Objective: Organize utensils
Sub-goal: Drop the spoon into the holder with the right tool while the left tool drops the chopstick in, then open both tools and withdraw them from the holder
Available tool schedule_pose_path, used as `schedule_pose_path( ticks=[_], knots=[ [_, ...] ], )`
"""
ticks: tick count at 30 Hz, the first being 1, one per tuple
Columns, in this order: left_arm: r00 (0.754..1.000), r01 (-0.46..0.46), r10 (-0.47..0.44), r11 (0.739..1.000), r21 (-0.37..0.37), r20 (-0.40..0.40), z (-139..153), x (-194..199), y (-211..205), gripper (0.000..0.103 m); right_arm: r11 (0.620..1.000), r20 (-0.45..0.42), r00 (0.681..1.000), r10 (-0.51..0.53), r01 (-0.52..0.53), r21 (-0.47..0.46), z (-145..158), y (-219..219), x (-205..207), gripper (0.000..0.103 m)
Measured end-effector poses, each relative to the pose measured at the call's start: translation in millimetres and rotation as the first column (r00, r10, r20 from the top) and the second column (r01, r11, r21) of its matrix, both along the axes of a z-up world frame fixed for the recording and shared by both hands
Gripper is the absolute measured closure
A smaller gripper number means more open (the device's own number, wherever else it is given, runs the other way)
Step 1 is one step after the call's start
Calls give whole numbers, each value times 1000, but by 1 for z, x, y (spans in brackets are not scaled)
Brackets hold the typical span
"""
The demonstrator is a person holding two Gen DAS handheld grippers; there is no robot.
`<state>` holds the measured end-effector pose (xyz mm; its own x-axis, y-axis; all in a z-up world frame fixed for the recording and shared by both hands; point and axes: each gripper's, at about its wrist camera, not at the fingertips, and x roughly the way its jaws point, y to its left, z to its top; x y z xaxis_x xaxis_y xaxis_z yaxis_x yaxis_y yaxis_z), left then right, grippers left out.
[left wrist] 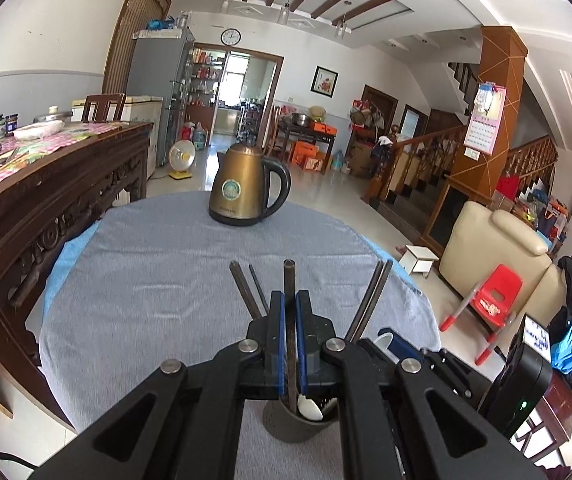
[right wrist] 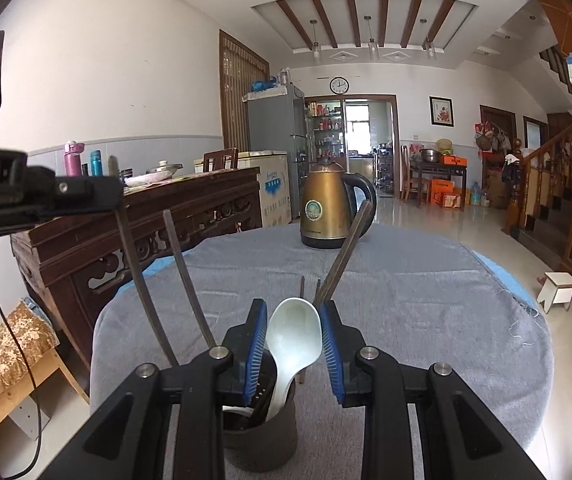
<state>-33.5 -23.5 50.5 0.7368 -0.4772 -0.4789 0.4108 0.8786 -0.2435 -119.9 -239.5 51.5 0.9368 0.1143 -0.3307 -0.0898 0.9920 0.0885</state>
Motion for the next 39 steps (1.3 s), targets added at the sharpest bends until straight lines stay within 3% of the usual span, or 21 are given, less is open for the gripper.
schedule_pose_path(
  ticks=[10,11,14,16,17,18,20,23,32,39],
  knots=[
    [999,19,-19,1000,-7,-33,-7,2,3,98,1000,-12,1000,14,-14,-7,-1,4,-4,73],
    [999,25,-26,1000,-9,-38,-7,2,2,98,1000,-17,1000,14,-14,-7,0,3,-3,68],
    [999,28,-28,1000,-1,-36,-6,-1,2,93,1000,-4,1000,-2,2,4,2,-1,-7,35],
    [1000,20,-20,1000,9,-21,-5,-4,3,74,1000,27,1000,-13,13,11,6,-3,-12,35],
    [1000,9,-8,1000,12,-9,-4,-5,4,56,1000,36,999,-18,18,11,8,-4,-14,35],
    [1000,-7,7,1000,13,11,-2,-8,6,48,999,51,998,-33,32,18,10,-7,-16,35],
    [999,-26,25,1000,16,43,1,-12,10,47,998,64,997,-52,50,36,13,-13,-18,35],
    [996,-59,58,998,14,60,3,-11,19,35,993,57,994,-93,89,72,15,-28,-16,35],
    [980,-198,198,980,-17,27,-3,6,60,34,955,-14,973,-229,228,190,11,-89,-11,36],
    [946,-325,326,945,42,-8,-19,27,87,31,911,-126,948,-293,316,266,-4,-130,-4,36]
  ],
)
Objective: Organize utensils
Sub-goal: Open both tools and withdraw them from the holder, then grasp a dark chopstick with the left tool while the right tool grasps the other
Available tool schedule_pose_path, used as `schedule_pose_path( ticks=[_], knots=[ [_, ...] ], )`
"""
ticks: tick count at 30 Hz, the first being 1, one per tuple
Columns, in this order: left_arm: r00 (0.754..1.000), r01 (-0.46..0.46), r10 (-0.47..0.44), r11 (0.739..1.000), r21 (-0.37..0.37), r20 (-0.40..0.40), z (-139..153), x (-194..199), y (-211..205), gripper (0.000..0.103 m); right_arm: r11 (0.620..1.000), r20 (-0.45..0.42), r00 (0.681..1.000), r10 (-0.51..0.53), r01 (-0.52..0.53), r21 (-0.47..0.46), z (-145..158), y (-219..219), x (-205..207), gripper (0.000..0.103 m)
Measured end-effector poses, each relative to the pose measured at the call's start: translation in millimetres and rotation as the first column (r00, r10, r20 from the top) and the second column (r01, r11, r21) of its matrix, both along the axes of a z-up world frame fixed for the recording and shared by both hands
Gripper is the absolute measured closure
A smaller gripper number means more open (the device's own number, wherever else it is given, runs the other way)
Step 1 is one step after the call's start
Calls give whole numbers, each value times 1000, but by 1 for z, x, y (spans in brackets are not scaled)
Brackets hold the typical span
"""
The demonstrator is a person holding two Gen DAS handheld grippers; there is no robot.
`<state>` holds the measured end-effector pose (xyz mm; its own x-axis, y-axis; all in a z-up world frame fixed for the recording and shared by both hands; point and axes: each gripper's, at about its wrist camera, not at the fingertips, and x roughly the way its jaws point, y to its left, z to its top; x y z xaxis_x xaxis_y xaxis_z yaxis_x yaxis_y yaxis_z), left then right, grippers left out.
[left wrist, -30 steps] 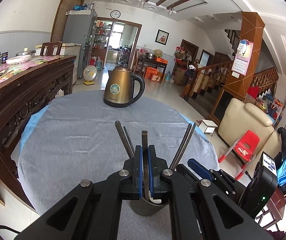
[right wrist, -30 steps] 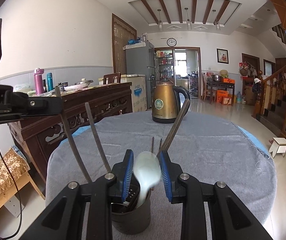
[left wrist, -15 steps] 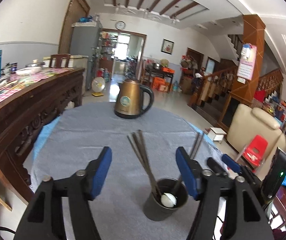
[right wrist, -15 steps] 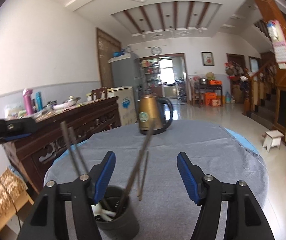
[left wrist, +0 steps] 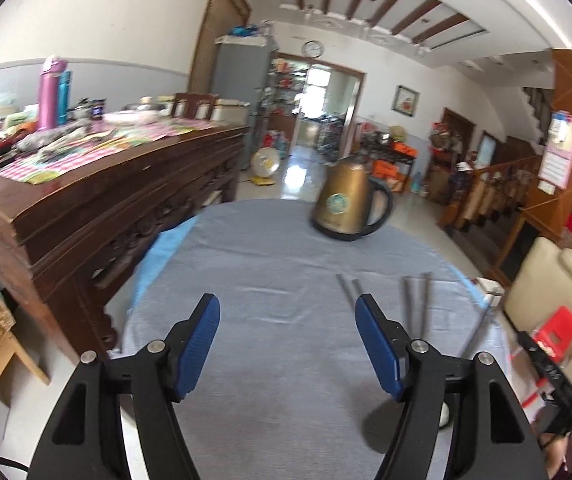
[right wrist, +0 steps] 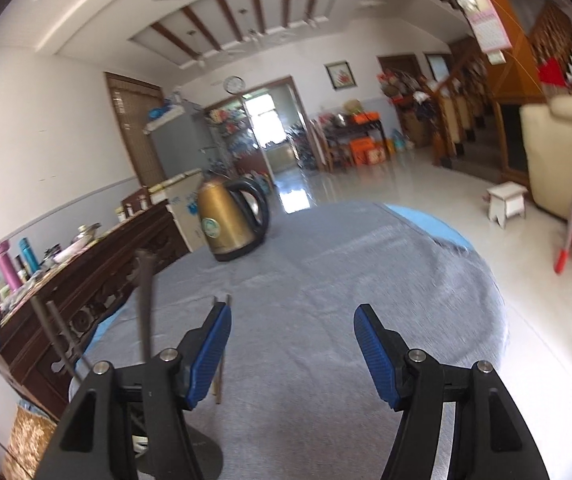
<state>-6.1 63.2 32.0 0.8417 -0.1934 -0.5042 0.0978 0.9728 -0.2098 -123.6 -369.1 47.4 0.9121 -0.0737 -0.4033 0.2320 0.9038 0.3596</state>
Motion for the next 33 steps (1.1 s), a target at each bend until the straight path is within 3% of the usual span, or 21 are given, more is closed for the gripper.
schedule_pose_path(
  ticks=[9,15,22,33],
  knots=[
    [974,-73,82,996,51,-213,-68,45,20,31,994,-195,981,8,14,111,-50,-29,35,46],
    [946,-61,86,994,91,-313,-103,70,15,31,980,-299,948,111,-54,192,-83,-42,79,52],
    [935,-14,63,990,140,-349,-117,105,-2,31,949,-397,874,278,-187,253,-89,-41,172,55],
    [918,83,-30,990,117,-395,-115,166,-24,31,899,-521,733,438,-345,272,-85,25,317,56]
  ],
)
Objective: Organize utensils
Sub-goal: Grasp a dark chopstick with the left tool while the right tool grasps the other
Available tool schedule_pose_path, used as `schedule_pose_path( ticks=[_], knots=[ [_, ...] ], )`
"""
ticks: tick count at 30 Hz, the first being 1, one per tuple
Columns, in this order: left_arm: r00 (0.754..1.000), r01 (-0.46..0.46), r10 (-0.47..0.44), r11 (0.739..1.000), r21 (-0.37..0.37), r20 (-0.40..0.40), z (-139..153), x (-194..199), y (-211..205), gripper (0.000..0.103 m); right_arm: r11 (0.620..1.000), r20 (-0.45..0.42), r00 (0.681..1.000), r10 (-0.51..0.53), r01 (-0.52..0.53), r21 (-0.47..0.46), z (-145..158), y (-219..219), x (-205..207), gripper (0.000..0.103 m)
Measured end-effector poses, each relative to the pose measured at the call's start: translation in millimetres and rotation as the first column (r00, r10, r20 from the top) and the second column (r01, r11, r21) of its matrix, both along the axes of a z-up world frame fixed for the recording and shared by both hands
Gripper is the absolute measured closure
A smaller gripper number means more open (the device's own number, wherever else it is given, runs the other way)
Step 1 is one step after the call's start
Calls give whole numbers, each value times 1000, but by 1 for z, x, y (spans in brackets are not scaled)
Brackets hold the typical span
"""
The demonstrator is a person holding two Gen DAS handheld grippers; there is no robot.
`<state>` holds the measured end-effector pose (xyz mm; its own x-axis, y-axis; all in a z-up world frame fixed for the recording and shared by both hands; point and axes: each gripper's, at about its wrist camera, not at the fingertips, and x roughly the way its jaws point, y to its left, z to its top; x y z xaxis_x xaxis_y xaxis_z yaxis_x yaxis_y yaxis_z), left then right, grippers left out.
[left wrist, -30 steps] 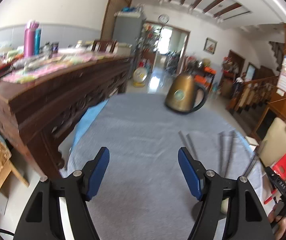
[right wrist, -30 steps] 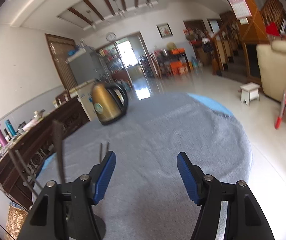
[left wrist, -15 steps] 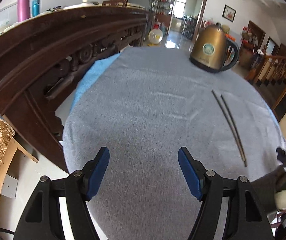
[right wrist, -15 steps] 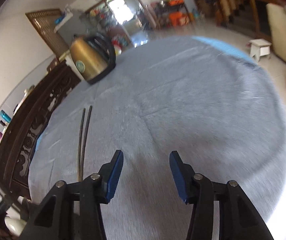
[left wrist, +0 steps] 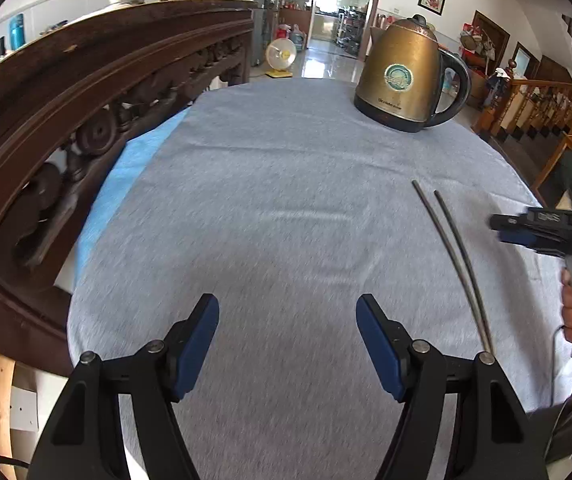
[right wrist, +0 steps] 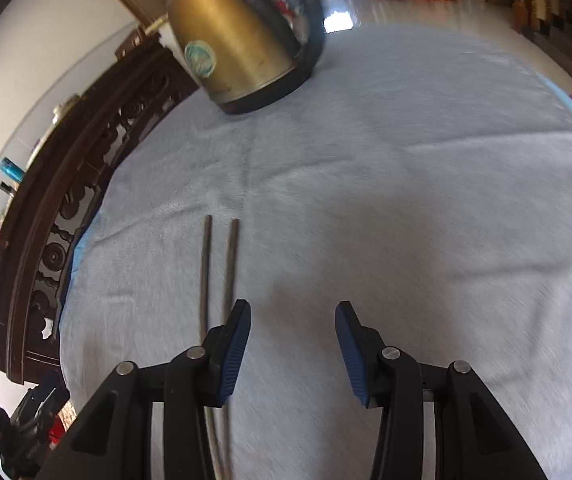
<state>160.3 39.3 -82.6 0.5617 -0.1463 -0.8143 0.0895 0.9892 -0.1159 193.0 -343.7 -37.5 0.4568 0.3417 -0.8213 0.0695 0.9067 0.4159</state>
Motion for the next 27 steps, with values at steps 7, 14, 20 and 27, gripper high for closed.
schedule_pose_path(
  ticks=[7,14,20,27],
  knots=[
    [998,52,-52,999,8,-37,0,39,-10,31,995,-92,994,65,-71,-71,-9,49,59,63],
    [993,91,-90,996,12,-71,-5,70,-25,31,978,-124,990,74,-96,-184,-14,76,80,75],
    [987,130,-132,991,-30,-96,-8,89,-50,49,962,-127,986,108,-136,-237,-14,83,80,93],
    [960,249,-254,967,-56,-120,-11,119,-109,55,959,-125,990,67,-99,-266,-14,33,54,95]
  ],
)
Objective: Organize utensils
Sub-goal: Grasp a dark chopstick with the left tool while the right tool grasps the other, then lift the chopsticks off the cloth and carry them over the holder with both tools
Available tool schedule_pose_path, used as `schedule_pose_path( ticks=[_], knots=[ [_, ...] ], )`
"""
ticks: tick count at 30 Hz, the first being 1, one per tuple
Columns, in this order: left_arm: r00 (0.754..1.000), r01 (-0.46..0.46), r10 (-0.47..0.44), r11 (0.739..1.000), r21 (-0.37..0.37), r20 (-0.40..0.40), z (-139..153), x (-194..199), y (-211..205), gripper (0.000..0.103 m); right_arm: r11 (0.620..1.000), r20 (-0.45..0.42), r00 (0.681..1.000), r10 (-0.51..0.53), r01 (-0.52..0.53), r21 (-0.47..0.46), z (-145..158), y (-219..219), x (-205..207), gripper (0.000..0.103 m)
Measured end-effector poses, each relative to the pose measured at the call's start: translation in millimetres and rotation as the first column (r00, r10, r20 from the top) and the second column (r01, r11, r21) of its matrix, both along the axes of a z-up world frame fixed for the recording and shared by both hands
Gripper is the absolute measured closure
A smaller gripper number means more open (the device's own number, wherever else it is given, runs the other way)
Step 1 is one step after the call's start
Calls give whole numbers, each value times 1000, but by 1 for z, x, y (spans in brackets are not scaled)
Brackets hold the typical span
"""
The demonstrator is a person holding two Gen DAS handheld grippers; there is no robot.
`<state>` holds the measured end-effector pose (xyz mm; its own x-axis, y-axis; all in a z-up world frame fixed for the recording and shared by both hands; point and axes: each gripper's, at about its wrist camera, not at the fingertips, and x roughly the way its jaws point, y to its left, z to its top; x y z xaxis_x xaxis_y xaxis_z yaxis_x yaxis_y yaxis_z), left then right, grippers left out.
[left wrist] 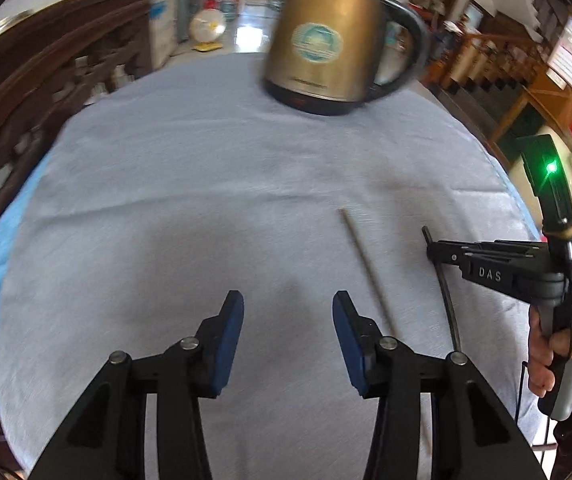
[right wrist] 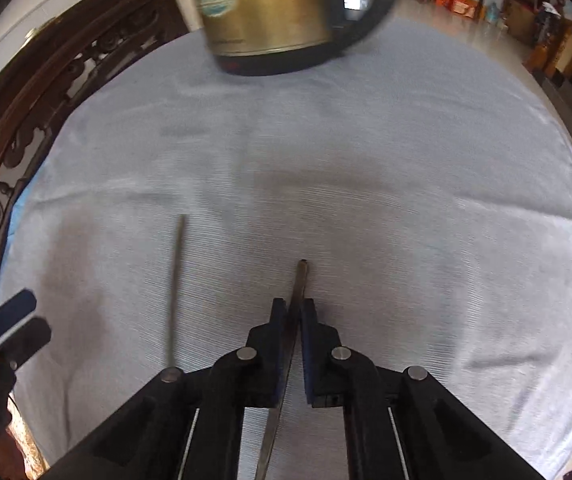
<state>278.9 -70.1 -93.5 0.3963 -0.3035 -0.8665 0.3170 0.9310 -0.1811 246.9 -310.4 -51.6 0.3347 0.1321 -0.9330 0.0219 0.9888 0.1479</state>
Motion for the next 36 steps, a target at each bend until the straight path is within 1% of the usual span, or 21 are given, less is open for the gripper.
schedule_pose_path(
  ticks=[2,3,6,9,11,12,13,14,15,16,17,19,21,23,27,29,32,34,36],
  knots=[
    [999,29,-29,1000,2,-15,-3,10,-18,55,1000,-1,1000,-17,17,19,-1,-16,-4,95],
    [999,46,-46,999,7,-23,-6,17,-30,55,999,-5,1000,-27,28,46,-2,-27,-6,95],
    [997,62,-60,997,35,-43,-15,32,-53,55,996,-15,999,-36,37,85,-4,-44,-11,94],
    [992,92,-89,995,27,-90,-25,46,-72,55,994,-14,999,-30,32,108,-5,-49,-11,94],
    [990,88,-80,994,59,-119,-35,52,-79,56,993,-18,1000,-25,27,116,-6,-53,-10,94],
    [993,81,-75,995,57,-93,-34,53,-80,57,992,-21,999,-26,28,122,-5,-54,-10,94],
    [992,93,-87,994,56,-92,-35,54,-83,60,991,-25,999,-25,28,129,-6,-57,-10,94],
    [993,94,-89,994,63,-76,-35,54,-84,67,991,-26,999,-23,26,131,-7,-61,-9,94],
    [993,99,-93,992,81,-65,-36,54,-85,80,991,-28,999,-22,26,134,-7,-63,-9,94],
    [994,101,-96,989,104,-47,-36,52,-86,89,991,-29,999,-24,28,134,-7,-63,-9,94],
    [994,107,-104,987,117,-37,-37,51,-87,93,991,-28,999,-25,29,129,-6,-62,-9,94],
    [993,118,-115,987,110,-34,-37,48,-84,96,993,-17,999,-28,30,112,-3,-54,-10,94],
    [994,104,-100,989,110,-40,-35,45,-75,98,994,-1,1000,-26,26,103,-4,-48,-11,95],
    [996,87,-84,990,109,-30,-33,42,-66,98,991,11,999,-44,42,126,-7,-50,-15,96],
    [998,55,-55,996,77,-3,-18,30,-41,98,981,47,995,-83,73,182,-2,-63,-33,96],
    [999,40,-41,998,52,29,-5,19,-26,98,974,74,991,-113,95,205,5,-73,-44,96],
    [997,5,-7,999,33,74,14,4,-8,98,963,116,980,-164,133,236,19,-88,-66,96],
    [993,-21,19,1000,10,115,29,-6,10,98,952,157,967,-201,155,263,32,-99,-87,96],
    [985,-46,47,999,-14,163,46,-25,28,98,947,192,954,-229,172,272,45,-105,-101,96]
  ],
)
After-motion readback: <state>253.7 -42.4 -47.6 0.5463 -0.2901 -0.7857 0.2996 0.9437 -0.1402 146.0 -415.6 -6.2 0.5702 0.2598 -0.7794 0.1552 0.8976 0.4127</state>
